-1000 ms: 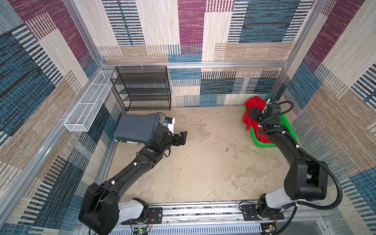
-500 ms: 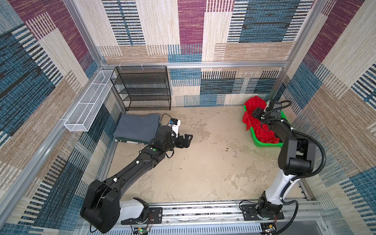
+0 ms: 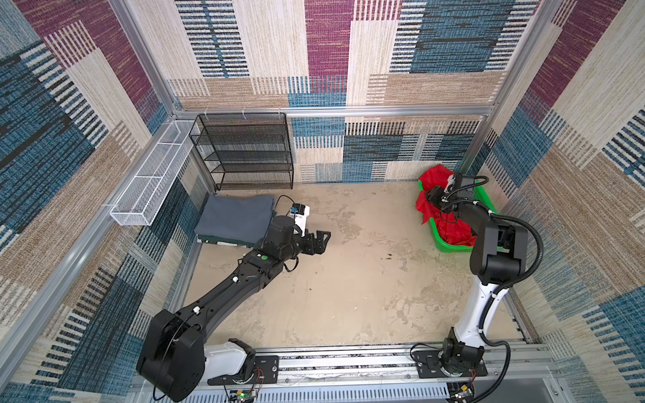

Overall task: Fold and stack the t-shirts
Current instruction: 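Grasp the red t-shirt in the basket with the right gripper while the left arm advances, then lift the red t-shirt from the basket and drop it on the table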

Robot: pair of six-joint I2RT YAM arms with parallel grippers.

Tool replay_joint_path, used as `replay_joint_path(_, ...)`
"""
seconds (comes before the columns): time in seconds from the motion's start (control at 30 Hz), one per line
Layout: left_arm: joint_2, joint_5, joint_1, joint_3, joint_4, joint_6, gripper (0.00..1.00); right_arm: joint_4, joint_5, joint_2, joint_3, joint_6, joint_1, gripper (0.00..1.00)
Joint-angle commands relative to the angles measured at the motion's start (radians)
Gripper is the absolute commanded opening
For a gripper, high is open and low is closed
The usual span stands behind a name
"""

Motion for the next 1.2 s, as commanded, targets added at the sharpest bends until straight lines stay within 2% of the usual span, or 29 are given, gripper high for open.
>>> replay_joint_path(0.0,-0.008,-0.023,-0.001,-0.009,0.009,0.012,0.93,0.04,-0.02,0.013,-0.009,0.037,-0.002,0.41)
replay_joint_path(0.03,-0.009,-0.024,-0.001,-0.012,0.011,0.012,0.93,0.039,-0.017,0.02,-0.008,0.037,-0.002,0.35)
replay_joint_path(0.17,-0.008,-0.027,-0.001,-0.016,0.016,0.015,0.93,0.029,-0.011,0.036,0.006,0.042,-0.008,0.04)
replay_joint_path(0.2,-0.012,-0.026,-0.001,-0.017,0.016,0.015,0.93,0.026,-0.009,0.037,0.01,0.042,-0.01,0.0)
replay_joint_path(0.4,-0.022,-0.037,0.0,-0.034,0.02,0.015,0.93,-0.008,0.06,0.004,0.023,0.013,-0.013,0.0)
replay_joint_path(0.6,-0.034,-0.044,-0.001,-0.04,0.032,0.014,0.93,0.021,0.091,-0.117,-0.035,0.009,-0.013,0.0)
replay_joint_path(0.9,-0.038,-0.036,0.0,-0.042,0.043,0.004,0.93,0.028,0.023,-0.31,-0.121,0.012,0.005,0.0)
replay_joint_path(1.17,-0.045,-0.033,0.0,-0.046,0.056,-0.005,0.93,-0.096,-0.043,-0.441,-0.014,-0.077,0.142,0.0)
